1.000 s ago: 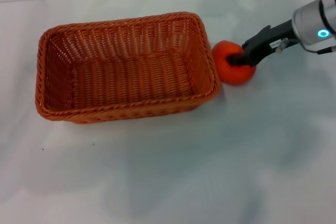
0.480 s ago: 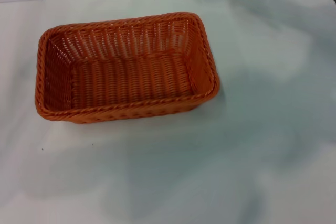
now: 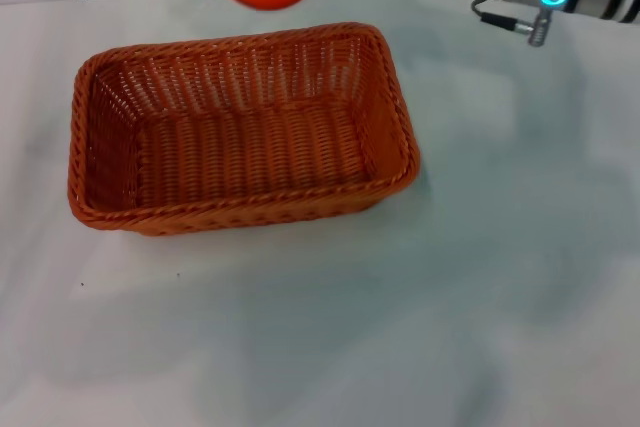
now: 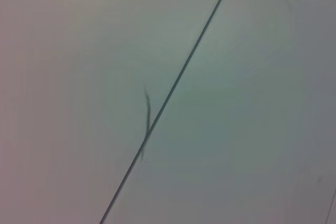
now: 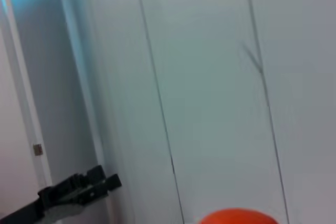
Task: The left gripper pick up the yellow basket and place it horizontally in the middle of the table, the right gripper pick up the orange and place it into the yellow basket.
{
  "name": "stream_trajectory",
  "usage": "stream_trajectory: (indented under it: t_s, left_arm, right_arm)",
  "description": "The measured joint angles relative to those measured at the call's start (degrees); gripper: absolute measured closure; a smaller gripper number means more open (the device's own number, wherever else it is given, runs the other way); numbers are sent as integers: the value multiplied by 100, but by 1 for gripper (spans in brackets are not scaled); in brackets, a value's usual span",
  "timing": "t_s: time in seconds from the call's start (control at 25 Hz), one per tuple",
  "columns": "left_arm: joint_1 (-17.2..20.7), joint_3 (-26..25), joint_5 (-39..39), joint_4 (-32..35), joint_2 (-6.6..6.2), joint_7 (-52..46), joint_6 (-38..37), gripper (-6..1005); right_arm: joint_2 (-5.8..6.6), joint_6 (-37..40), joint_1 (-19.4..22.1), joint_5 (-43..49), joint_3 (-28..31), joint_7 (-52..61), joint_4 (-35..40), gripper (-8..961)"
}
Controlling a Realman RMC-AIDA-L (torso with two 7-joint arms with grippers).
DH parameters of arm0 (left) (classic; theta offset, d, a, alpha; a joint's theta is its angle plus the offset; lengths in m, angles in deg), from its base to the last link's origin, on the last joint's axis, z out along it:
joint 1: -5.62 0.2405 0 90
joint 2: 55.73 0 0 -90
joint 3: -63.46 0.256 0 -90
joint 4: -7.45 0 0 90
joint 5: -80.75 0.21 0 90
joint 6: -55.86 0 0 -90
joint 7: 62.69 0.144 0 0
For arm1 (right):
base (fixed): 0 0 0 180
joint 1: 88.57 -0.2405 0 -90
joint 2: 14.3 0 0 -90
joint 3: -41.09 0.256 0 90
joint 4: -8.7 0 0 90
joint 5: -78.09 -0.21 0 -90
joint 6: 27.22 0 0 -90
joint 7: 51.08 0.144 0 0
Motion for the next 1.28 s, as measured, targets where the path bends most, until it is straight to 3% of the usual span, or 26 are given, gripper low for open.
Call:
stream_trajectory:
  t_s: [0.08, 0.48, 0.72, 0.92, 0.96, 1.28]
  left_arm:
    - [29, -10, -5, 0, 2, 0, -2, 231]
    - [85, -34, -84, -51, 3, 0, -13, 232]
    - [93, -34, -90, -51, 14, -1, -84, 232]
    - [103, -34, -126, -105, 20, 41, -94, 231]
    - [104, -35, -147, -125, 20, 48, -98, 231]
    - [114, -42, -699, -584, 22, 884, -158, 231]
  right_arm:
    - [0, -66, -23, -23, -59, -4, -69, 729]
    - [34, -40, 165, -144, 54, -41, -96, 235]
    - [2, 4, 684, -1426, 187, -1126, -284, 126]
    - [-3, 63, 1038, -3331, 204, -2880, -1251, 35]
    - [-3, 204, 1107, -4161, 227, -3618, -1727, 36]
    - [-6, 463, 1170, -5666, 334, -5101, -2699, 38]
